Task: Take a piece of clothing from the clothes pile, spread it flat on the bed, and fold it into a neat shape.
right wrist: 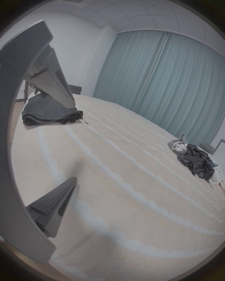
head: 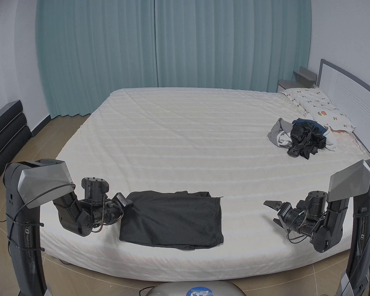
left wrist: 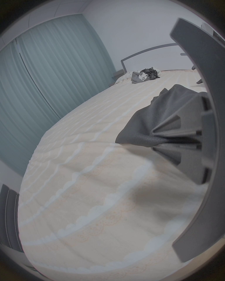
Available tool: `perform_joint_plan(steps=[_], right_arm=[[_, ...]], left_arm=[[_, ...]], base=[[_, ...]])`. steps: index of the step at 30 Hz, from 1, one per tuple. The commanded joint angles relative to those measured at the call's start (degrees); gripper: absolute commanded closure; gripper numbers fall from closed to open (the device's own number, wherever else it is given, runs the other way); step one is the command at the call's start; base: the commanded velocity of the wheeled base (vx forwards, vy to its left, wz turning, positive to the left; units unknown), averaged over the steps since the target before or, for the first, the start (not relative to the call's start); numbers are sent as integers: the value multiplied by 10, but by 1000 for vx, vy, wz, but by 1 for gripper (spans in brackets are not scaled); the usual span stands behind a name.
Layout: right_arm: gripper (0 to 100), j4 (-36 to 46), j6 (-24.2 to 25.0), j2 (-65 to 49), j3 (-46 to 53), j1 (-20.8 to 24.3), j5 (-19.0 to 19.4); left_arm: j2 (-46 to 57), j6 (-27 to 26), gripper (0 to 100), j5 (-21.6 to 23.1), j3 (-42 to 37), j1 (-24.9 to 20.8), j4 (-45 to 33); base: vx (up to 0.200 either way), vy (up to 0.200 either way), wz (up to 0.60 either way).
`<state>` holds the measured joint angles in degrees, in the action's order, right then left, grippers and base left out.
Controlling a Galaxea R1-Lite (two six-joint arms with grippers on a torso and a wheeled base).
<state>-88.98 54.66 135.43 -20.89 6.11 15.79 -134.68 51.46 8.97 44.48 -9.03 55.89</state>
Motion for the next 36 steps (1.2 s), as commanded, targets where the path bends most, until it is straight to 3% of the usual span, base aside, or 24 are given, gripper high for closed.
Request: perform_joint_plan(steps=[1,5,13,14,16,21,27,28,33,34,36], right_arm=[[0,-7,0,1,0,0,0],[0,-7,0,1,-1,0,0],[0,-7,-19,-25,-13,-7,-16],[0,-7,-42,-45,-18,-7,-44],[0,-6,-48,-56,-21,-7,-56],[0,-5,-63,-135,-16,-14,-60],[0,-1,-142,-269,36,-15,-60],[0,4,-178,-319,56,-15,-59],[0,17,-203,-377,74,-15,-56],[0,118,-223,-520,94,-14,-40],[0,198,-228,-599,95,-14,-32]], left_arm=[[5,-4,0,-27,-15,-3,2],[4,-7,0,-79,-12,-3,4],[78,-3,0,-79,-28,18,17],[118,-7,0,-79,-37,28,18],[138,-8,0,-77,-39,31,17],[229,-47,0,-79,-60,45,18],[345,-83,0,-84,-128,46,19],[389,-90,0,-85,-144,46,19],[442,-105,0,-85,-170,46,16],[552,-155,0,-91,-221,46,10],[596,-182,0,-109,-247,46,4]], base=[[0,0,0],[0,0,0],[0,0,0],[0,0,0],[0,0,0],[0,0,0],[0,0,0],[0,0,0],[0,0,0],[0,0,0],[0,0,0]])
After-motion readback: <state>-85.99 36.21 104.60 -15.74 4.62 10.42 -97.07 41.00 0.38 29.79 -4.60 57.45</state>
